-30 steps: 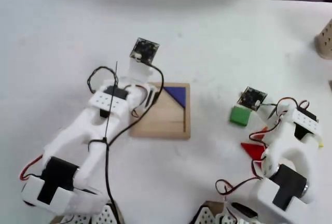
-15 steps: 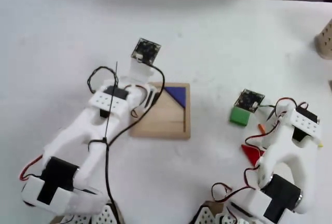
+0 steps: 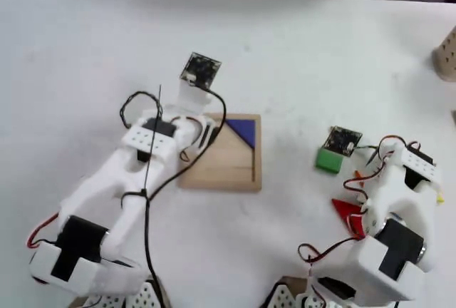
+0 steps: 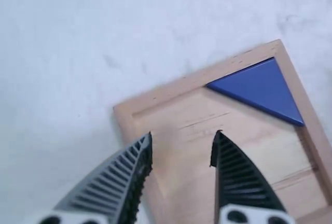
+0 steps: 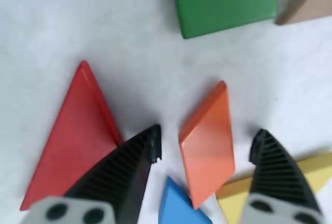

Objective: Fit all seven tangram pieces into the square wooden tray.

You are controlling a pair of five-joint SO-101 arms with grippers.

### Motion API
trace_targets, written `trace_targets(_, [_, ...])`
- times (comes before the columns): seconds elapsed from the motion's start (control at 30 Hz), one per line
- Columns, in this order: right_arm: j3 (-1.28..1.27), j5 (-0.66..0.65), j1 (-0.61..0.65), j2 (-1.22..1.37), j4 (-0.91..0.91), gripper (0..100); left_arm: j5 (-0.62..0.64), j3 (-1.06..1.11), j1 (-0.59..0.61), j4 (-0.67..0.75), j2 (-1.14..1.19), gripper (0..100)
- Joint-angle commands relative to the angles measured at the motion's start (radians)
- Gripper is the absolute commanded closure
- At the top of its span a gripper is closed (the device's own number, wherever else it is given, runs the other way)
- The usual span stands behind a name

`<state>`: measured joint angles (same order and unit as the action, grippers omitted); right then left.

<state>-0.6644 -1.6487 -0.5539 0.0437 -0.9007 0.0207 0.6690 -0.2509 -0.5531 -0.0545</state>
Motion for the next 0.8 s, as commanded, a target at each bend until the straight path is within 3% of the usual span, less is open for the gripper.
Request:
trace_targets(0.0, [0.103,-0.018,-0.031,0.061,0.018,85.8,-0.031,-0.005,0.012,0.025,-0.047,80])
trace_targets(0.1, [0.155,-0.017,-0.048,0.107,0.016,91.2,-0.031,-0.005,0.012,0.025,-0.047,80])
trace_targets(0.3, [0.201,0.044,-0.062,0.125,0.016,91.8,-0.031,-0.005,0.012,0.029,-0.047,80])
trace_targets(0.5, [0.331,0.374,-0.030,0.122,-0.058,91.8,-0.031,-0.005,0.015,0.029,-0.048,81])
trace_targets(0.77, [0.575,0.767,0.081,0.015,-0.558,91.8,-0.028,-0.014,0.074,0.025,-0.050,81])
